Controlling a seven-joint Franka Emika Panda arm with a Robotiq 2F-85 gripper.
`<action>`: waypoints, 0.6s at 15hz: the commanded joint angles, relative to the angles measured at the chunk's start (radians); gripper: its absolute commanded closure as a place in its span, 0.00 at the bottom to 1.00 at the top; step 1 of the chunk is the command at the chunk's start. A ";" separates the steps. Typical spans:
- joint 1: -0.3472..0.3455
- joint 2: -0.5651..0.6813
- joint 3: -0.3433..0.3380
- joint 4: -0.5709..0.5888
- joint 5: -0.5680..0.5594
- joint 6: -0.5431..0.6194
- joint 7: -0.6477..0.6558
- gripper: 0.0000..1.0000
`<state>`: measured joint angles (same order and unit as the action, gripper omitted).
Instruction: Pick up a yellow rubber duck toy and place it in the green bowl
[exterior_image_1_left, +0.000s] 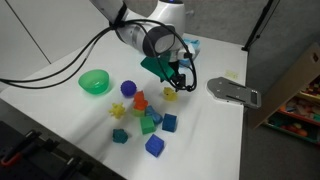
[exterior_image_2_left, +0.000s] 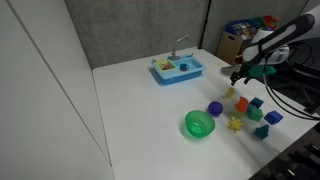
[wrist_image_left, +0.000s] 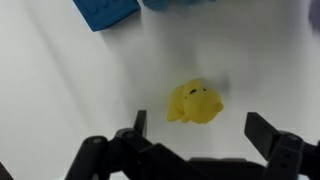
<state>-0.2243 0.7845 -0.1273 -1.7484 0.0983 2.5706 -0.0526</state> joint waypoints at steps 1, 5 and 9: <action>-0.032 0.064 0.037 0.054 0.002 0.040 -0.032 0.00; -0.048 0.099 0.071 0.068 0.001 0.100 -0.066 0.00; -0.047 0.131 0.075 0.091 -0.005 0.106 -0.062 0.00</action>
<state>-0.2470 0.8816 -0.0730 -1.7039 0.0983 2.6761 -0.0892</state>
